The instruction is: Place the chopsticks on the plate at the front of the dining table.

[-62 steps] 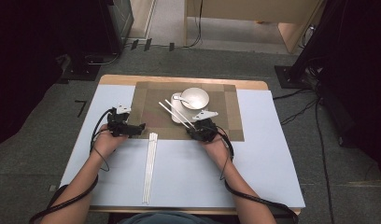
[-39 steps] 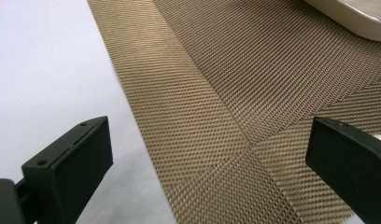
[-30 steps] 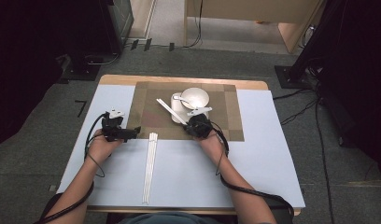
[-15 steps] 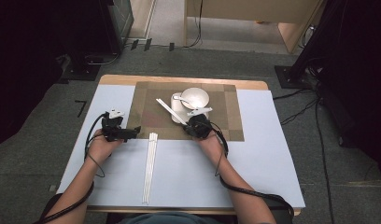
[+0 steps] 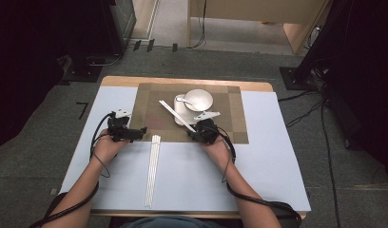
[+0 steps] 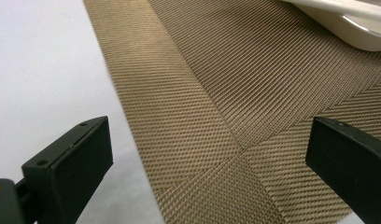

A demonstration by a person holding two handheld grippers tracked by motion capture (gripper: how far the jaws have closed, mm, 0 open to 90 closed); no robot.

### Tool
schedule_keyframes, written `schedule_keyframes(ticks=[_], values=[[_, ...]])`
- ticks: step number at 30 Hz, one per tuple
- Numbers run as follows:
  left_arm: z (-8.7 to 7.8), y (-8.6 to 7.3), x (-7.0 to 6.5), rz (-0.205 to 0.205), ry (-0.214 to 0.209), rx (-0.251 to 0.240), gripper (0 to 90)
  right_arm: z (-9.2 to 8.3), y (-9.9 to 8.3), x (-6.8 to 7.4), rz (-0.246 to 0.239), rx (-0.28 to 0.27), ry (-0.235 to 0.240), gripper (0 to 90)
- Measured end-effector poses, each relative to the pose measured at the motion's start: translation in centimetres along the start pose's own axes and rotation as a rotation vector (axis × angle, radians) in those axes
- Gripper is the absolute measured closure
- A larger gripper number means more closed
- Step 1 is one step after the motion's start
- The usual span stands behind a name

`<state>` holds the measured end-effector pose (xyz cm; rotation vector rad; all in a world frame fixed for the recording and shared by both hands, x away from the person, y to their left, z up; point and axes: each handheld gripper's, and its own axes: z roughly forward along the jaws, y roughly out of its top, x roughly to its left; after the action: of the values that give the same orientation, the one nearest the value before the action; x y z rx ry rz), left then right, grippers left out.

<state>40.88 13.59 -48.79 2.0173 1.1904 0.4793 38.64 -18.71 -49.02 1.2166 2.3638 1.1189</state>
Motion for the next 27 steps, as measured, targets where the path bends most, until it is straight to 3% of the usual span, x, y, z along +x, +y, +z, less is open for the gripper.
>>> schedule_keyframes(ticks=[3, 8, 14, 27], values=[[0.3, 0.7, 0.1, -0.046, -0.046, -0.002, 0.5, -0.8, -0.4, 0.2, 0.002, -0.007, 0.01, 63.3], [0.7, 2.1, 0.3, -0.035, -0.045, -0.003, 0.5, -1.4, -0.7, 0.5, -0.023, -0.005, -0.002, 60.1], [2.5, 3.6, 0.3, -0.029, -0.046, 0.007, 0.5, -1.7, -0.9, 0.1, -0.01, 0.005, -0.016, 62.1], [4.8, 5.8, -1.8, -0.011, -0.117, -0.011, 0.5, -1.7, -1.5, 0.3, 0.022, 0.026, -0.022, 68.7]])
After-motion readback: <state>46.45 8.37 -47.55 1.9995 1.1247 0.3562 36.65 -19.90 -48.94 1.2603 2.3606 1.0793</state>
